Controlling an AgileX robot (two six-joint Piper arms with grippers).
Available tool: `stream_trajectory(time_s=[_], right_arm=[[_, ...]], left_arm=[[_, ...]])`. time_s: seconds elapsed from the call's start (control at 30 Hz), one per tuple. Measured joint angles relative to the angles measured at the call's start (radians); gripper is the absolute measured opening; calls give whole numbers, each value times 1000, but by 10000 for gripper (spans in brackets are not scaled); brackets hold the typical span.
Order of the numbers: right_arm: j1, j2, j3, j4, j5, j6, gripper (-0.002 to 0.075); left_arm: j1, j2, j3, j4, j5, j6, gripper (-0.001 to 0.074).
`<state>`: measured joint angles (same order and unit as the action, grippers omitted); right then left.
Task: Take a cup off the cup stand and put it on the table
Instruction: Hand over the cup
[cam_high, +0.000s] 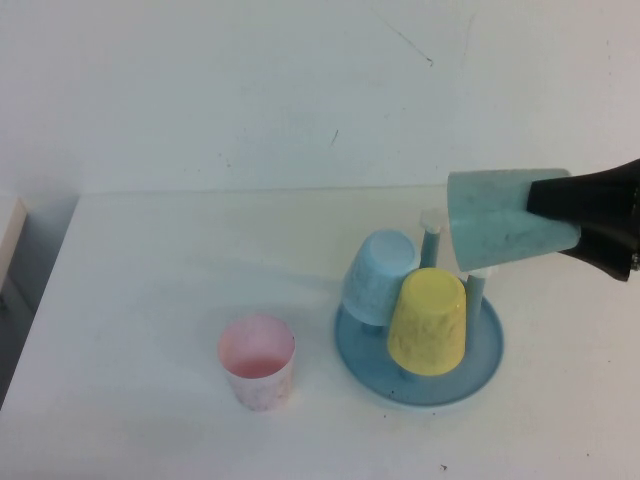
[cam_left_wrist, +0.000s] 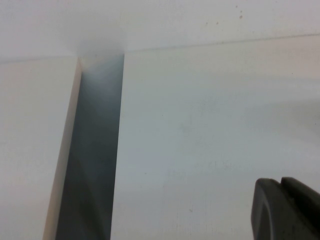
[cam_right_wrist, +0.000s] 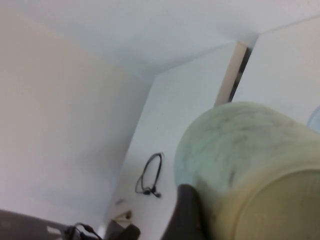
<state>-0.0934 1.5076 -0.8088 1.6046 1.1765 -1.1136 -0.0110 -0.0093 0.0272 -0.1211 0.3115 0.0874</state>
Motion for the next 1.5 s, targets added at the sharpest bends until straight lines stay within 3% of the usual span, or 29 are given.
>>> stream_trajectory(time_s=[0.23,0.7,1.2,1.27,1.37,1.5], right_arm=[[0,21,0,37,-10,140,575],[0,21,6,66,-10,746,575],[0,21,6,70,-10,725,575],[0,21,6,70,-10,707,575],[0,21,6,63,-10,680,575],[0,21,6,35,-10,669,575]], left_arm=[[0,0,0,1,0,0,-3],[0,0,0,2,0,0,-3],[0,0,0,0,0,2,-3],[-1,0,0,-82,-10,-55,-4],[-2,0,0,-426,-48,-198,-3],[-2,0,0,-781,-133,-244,-3]])
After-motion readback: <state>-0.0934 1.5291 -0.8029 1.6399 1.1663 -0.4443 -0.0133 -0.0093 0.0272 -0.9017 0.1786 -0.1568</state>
